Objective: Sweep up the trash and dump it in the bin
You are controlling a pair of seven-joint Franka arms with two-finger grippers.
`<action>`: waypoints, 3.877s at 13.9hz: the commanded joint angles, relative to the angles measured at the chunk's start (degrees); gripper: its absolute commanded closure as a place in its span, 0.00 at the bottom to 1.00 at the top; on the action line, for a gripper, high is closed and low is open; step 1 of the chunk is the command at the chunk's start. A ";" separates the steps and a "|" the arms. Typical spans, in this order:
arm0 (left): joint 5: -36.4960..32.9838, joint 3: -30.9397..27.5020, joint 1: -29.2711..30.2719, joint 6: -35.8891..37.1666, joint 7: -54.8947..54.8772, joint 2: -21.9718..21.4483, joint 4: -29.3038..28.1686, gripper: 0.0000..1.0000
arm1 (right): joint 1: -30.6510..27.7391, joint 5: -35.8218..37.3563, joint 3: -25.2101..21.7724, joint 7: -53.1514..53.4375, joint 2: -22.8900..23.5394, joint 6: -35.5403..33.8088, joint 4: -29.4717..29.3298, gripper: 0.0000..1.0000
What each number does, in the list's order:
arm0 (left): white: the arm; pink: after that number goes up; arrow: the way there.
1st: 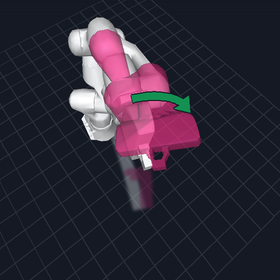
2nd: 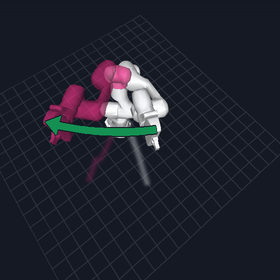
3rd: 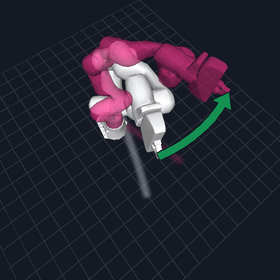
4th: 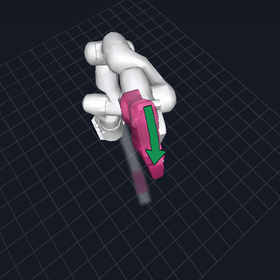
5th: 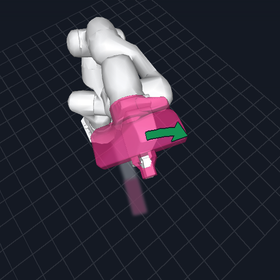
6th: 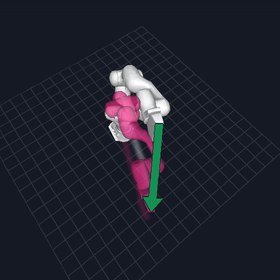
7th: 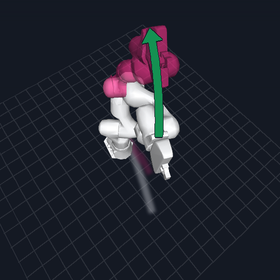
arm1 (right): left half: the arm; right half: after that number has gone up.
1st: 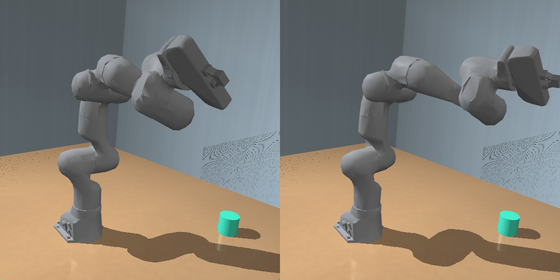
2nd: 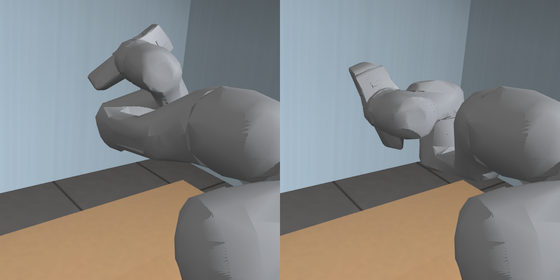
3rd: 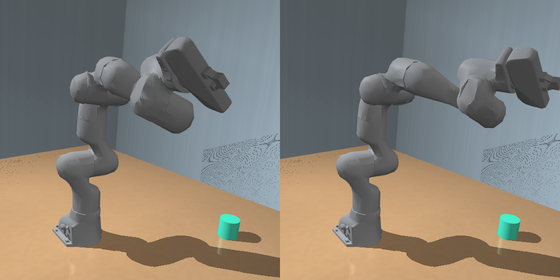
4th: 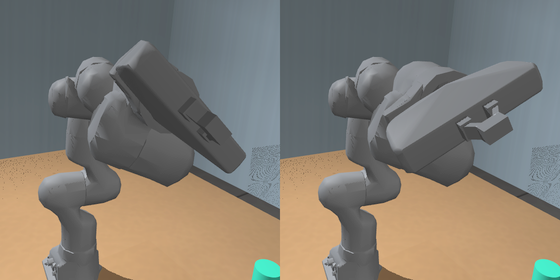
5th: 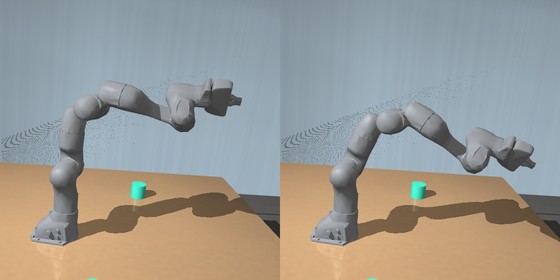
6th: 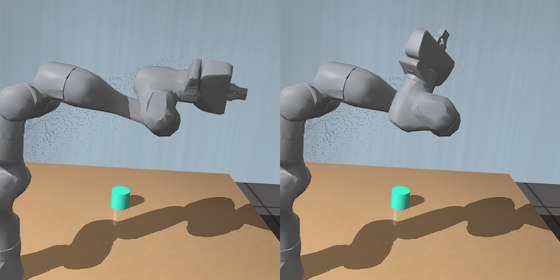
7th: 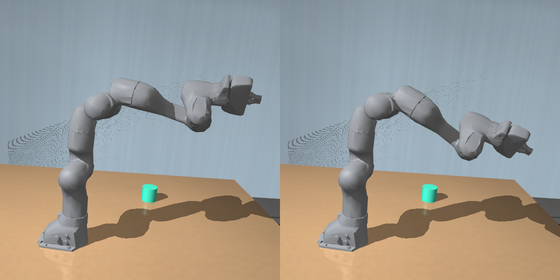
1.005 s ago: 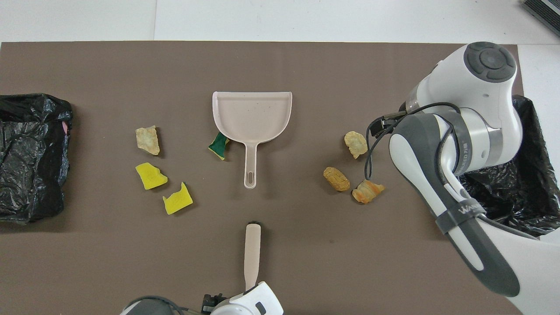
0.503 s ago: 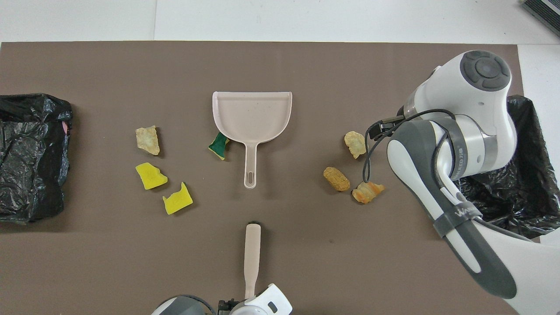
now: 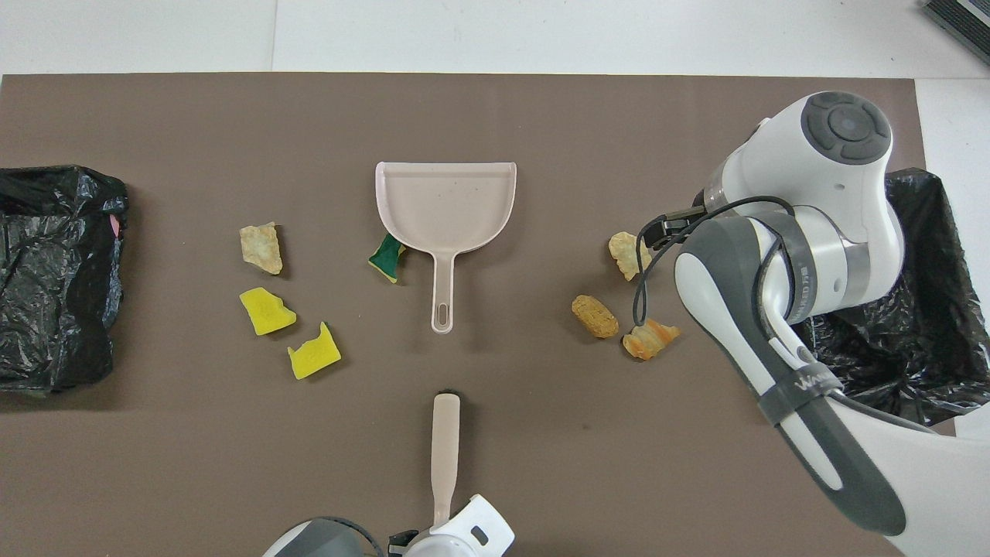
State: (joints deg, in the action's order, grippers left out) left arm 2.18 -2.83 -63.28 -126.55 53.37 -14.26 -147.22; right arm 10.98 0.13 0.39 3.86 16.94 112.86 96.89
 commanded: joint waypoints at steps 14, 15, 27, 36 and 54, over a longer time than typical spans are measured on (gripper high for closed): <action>-11.41 -0.60 44.87 8.70 -32.32 2.04 10.64 1.00 | 23.37 -0.66 0.31 40.94 9.59 8.16 -7.14 0.00; -11.41 -0.69 47.61 8.08 -35.93 2.22 10.64 1.00 | 24.69 -0.57 0.31 41.84 11.08 8.94 -8.63 0.00; -3.50 -0.69 59.85 6.49 -54.15 9.69 19.51 1.00 | 27.17 4.27 0.40 35.61 13.30 14.92 -6.28 0.16; -3.68 -0.78 63.10 4.03 -77.60 13.02 24.17 1.00 | 26.47 4.71 0.40 33.50 12.94 15.37 -5.13 0.60; -9.19 -0.69 62.14 6.83 -78.33 16.46 28.22 1.00 | 20.06 4.44 -0.04 -5.57 8.47 13.53 -4.08 1.00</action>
State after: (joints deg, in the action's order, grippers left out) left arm -4.28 -3.66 -0.99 -121.68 -24.83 1.76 -120.28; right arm 33.03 4.65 -0.06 6.52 28.50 127.09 90.88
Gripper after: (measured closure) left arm 0.744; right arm 0.687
